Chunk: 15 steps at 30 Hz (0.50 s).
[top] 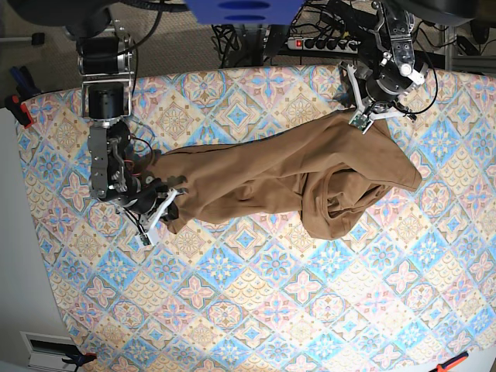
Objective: Layout the t-shirt on the table in an organized manner, then fold the t-shirt properly
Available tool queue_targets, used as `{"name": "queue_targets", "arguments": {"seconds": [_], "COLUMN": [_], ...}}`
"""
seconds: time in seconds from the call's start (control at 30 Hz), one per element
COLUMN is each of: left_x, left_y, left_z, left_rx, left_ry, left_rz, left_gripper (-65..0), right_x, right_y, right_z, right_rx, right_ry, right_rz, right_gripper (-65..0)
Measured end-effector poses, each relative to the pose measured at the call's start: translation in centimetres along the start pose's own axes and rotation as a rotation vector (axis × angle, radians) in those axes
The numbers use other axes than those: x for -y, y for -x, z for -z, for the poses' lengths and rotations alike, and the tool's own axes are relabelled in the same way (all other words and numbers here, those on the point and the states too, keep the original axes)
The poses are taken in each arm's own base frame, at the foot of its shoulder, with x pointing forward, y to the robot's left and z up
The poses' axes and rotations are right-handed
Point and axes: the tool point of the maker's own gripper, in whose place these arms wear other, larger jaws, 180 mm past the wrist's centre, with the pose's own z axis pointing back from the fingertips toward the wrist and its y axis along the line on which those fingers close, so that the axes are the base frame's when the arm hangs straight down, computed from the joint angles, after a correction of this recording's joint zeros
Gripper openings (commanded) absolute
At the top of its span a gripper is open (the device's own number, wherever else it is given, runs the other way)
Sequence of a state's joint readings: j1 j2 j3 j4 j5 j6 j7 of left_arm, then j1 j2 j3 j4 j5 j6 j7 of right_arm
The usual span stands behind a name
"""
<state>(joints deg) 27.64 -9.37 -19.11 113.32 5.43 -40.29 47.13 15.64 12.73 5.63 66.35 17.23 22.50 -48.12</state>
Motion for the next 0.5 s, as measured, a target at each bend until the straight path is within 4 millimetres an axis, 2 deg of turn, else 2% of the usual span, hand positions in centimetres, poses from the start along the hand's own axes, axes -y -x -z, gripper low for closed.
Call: {"name": "queue_targets", "arguments": {"seconds": [0.1, 0.2, 0.33, 0.4, 0.5], "left_x": [-0.1, -0.7, -2.6, -3.7, -6.4], "left_y": [-0.4, -2.2, -4.6, -5.8, -9.0], "left_z": [0.0, 0.2, 0.2, 0.3, -0.1], "left_rx": [0.01, 0.057, 0.088, 0.071, 0.066], "left_ry": [-0.001, -0.02, -0.1, -0.145, -0.25], "left_rz": [-0.003, -0.03, -0.071, -0.066, -0.079], "left_gripper": [-65.0, -65.0, -65.0, -65.0, -65.0], "right_x": [1.4, 3.2, 5.4, 6.4, 7.8], "right_y": [-3.4, -5.8, -5.1, -5.6, -6.9], "right_z": [-2.7, -6.0, -8.6, -10.1, -12.2], "right_rx": [0.13, 0.248, 0.203, 0.225, 0.288], "right_ry": [0.045, 0.11, 0.183, 0.218, 0.264], "right_rz": [0.01, 0.019, 0.054, 0.068, 0.083], "right_gripper": [-65.0, -65.0, -65.0, -65.0, -65.0]}}
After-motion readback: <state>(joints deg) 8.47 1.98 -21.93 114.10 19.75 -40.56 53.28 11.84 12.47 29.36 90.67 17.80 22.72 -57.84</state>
